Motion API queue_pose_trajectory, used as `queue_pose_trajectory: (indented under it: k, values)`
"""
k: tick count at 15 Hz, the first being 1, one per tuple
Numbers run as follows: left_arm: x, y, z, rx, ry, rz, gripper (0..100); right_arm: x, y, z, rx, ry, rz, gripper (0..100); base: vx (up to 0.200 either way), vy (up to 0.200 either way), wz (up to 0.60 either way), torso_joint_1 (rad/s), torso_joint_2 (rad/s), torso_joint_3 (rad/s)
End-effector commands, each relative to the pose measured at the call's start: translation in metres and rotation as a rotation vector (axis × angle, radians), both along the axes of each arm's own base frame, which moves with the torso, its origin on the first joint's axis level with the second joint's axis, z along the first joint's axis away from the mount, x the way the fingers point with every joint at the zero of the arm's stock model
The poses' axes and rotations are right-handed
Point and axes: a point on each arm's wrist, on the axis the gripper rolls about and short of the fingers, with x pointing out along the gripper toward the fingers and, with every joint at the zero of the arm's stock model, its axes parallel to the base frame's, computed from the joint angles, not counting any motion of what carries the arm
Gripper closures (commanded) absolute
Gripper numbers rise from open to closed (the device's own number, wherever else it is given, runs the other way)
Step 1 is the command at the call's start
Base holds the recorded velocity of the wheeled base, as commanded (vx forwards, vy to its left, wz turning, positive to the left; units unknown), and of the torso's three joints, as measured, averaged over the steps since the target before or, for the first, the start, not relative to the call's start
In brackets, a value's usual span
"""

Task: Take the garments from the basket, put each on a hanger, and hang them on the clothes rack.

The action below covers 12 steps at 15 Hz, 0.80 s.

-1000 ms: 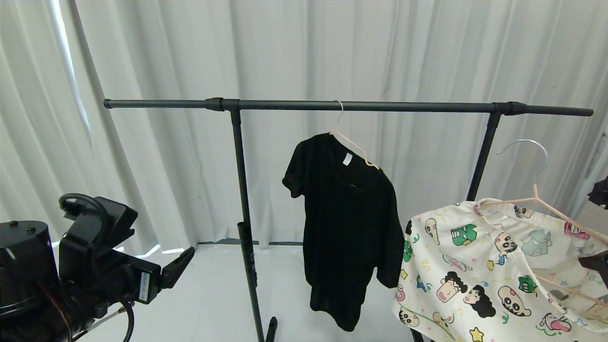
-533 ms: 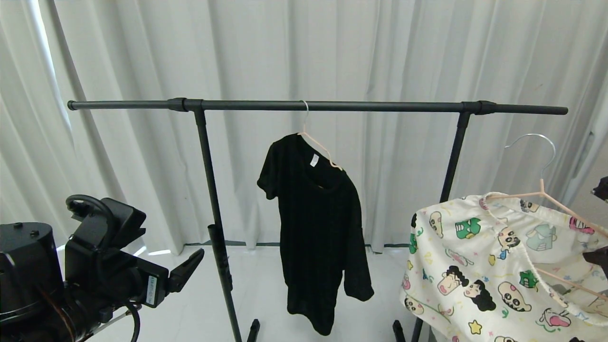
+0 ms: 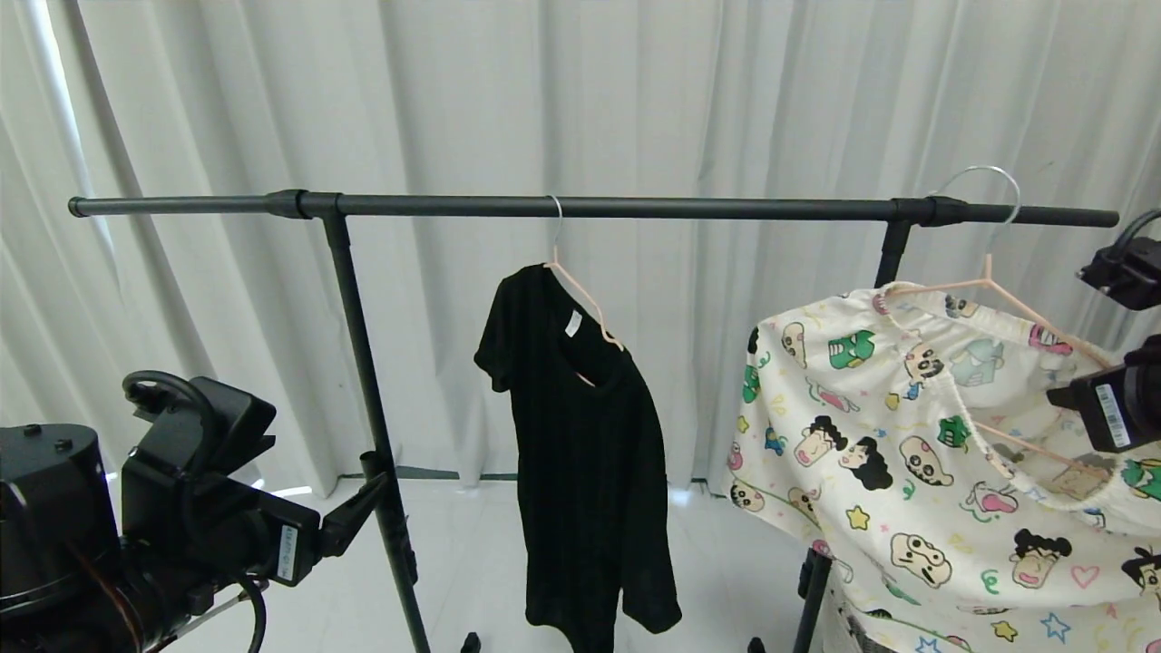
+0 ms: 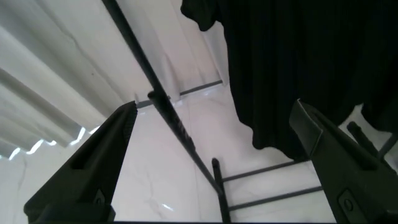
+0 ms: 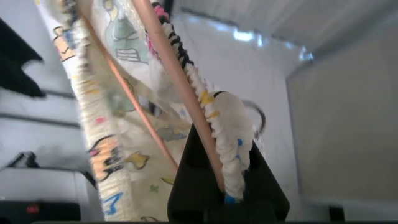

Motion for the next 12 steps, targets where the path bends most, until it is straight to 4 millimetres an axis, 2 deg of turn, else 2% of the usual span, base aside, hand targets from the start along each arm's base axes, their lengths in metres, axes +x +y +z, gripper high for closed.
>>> queue_pose_trajectory:
  k: [1, 5, 8, 12]
  values:
    - [0.000, 0.000, 0.000, -0.001, -0.001, -0.001, 0, 0.018, 0.010, 0.001, 0.000, 0.011, 0.029, 100, 0.200, 0.000, 0.00, 0.007, 0.00, 0.002]
    - [0.000, 0.000, 0.000, -0.001, -0.001, -0.001, 0, 0.028, 0.019, 0.005, 0.010, 0.001, 0.052, 100, 0.200, 0.000, 0.00, 0.001, 0.00, 0.004]
    - [-0.001, 0.000, 0.000, -0.003, -0.002, 0.000, 0, 0.035, 0.026, 0.008, 0.031, 0.001, 0.041, 100, 0.000, 0.000, 0.00, 0.000, 0.00, 0.000]
    - [-0.001, 0.000, 0.000, -0.003, -0.002, 0.000, 0, 0.042, 0.049, 0.008, 0.060, 0.051, -0.027, 100, 0.000, 0.000, 0.00, 0.000, 0.00, 0.000]
